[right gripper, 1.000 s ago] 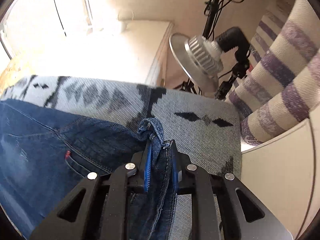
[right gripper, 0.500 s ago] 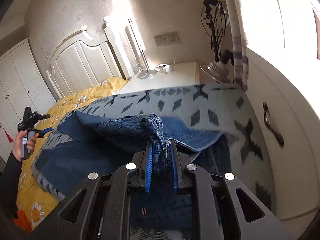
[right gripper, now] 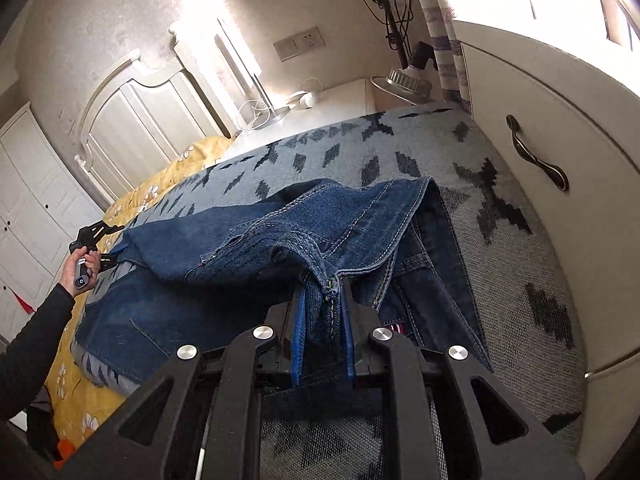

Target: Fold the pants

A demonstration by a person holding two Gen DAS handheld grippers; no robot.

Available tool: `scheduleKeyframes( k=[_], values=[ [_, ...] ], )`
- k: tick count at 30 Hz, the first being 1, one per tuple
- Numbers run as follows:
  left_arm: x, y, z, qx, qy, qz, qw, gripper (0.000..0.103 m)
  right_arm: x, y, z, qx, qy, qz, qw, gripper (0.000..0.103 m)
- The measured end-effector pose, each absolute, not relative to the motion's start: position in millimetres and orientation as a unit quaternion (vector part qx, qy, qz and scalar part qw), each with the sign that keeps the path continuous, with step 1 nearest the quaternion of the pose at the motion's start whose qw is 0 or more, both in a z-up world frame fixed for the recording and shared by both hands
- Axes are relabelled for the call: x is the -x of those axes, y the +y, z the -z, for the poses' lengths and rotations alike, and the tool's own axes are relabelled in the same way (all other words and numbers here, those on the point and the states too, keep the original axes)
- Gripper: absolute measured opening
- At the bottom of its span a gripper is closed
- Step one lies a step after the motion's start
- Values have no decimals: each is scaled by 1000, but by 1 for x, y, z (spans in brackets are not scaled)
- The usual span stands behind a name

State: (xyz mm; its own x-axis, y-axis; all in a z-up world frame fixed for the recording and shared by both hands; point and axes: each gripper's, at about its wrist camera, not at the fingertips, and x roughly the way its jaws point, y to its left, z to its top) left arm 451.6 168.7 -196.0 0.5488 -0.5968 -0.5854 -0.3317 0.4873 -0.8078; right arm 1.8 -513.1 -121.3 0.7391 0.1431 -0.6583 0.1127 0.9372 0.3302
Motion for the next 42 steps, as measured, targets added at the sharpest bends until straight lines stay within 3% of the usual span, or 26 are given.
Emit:
scheduleKeyframes(
  k=[3,4,5,6,11,15,19,24,25,27,28,29,39,42],
  values=[
    [-474,170,210,512,479,86,708,44,-8,-518,119,-184,362,-12,914,16],
    [-483,170,212,505,483,82,710,32,-11,-521,119,-186,365,-13,912,16],
    [-487,172,211,501,486,80,712,3,-17,-524,119,-186,367,-14,911,16],
    [-493,172,205,500,487,84,711,1,-23,-528,118,-186,369,-15,910,16],
    [-456,181,123,461,462,109,750,1,-40,-546,94,-183,364,-18,913,16],
    [-335,192,69,420,431,118,790,1,-19,-557,85,-170,380,0,909,16],
    [-216,202,99,425,446,107,780,1,9,-566,109,-172,416,20,893,16],
    [-161,211,187,444,498,71,741,1,13,-570,157,-174,459,31,871,17],
    [-156,213,194,457,492,73,738,1,14,-572,163,-184,464,36,866,20],
    [-150,218,201,476,479,78,733,1,22,-575,165,-200,461,48,863,38],
    [-149,218,203,477,479,77,733,1,27,-576,163,-203,459,66,862,61],
    [-149,217,204,479,477,78,733,1,34,-577,161,-208,454,81,863,77],
    [-144,219,213,503,463,89,725,3,49,-579,172,-421,387,55,819,77],
    [-139,224,217,510,457,89,723,9,36,-578,181,-461,375,60,802,77]
  ],
)
